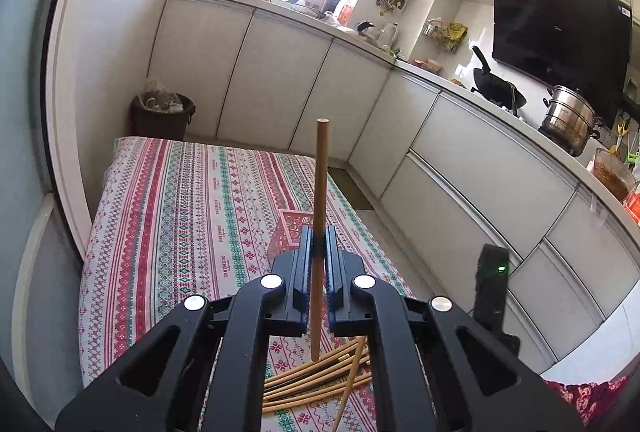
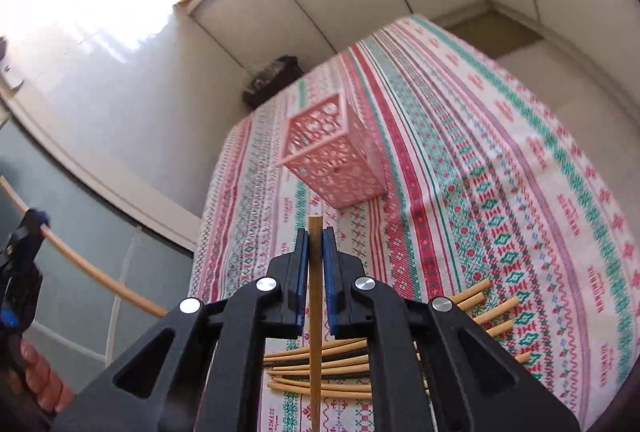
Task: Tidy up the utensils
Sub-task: 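Carry both chopsticks over the pink holder and open the left tool to drop its chopstick in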
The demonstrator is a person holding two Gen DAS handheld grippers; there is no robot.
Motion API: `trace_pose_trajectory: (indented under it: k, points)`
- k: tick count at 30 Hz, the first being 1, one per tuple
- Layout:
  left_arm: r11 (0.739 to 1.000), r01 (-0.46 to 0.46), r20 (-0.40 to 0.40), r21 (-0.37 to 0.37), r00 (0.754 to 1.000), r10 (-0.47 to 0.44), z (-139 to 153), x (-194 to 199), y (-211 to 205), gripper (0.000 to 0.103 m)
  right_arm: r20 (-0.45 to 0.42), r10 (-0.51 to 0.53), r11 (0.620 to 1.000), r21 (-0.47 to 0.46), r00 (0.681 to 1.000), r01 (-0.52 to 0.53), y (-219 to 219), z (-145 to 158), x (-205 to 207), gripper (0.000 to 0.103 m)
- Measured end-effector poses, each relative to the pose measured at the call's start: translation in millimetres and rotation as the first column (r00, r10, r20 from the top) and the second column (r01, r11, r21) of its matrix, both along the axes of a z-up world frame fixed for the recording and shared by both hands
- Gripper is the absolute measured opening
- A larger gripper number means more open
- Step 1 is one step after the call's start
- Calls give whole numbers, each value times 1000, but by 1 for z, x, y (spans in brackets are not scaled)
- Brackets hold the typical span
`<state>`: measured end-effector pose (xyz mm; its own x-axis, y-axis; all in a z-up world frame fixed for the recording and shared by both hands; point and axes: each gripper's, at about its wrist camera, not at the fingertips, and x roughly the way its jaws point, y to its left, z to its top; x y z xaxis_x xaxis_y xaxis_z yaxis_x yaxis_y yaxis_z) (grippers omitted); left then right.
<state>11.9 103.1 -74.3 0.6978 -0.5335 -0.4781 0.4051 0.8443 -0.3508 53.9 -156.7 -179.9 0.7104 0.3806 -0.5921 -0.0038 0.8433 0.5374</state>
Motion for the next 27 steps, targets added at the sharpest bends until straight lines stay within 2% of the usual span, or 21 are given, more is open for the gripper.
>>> trace_pose_trajectory:
  k: [2,5,8,13,18,21,27]
  points:
    - [1000,2,7,11,1000,-2,1,-3,-6,5,58,19,1000,-26,998,-18,-7,23,-20,8]
    - [999,-1,27,33,1000,0,4,-9,-16,5,101,36,999,-36,994,-32,-17,47,-40,8]
    - [999,-2,53,43,999,0,11,-12,-24,5,130,20,1000,-23,991,-17,-26,70,-51,8]
    - [998,-37,108,42,994,32,27,-10,-36,5,189,-16,997,-68,982,29,-45,116,-63,8]
    - [995,-89,160,40,984,81,44,2,-48,5,298,-74,993,-69,952,99,-67,162,-52,8]
    - [993,-111,187,39,977,102,55,17,-56,5,374,-101,986,-86,922,143,-75,186,-36,8]
    - [984,-167,211,57,966,151,61,66,-78,5,474,-137,971,-111,870,214,-83,208,2,8]
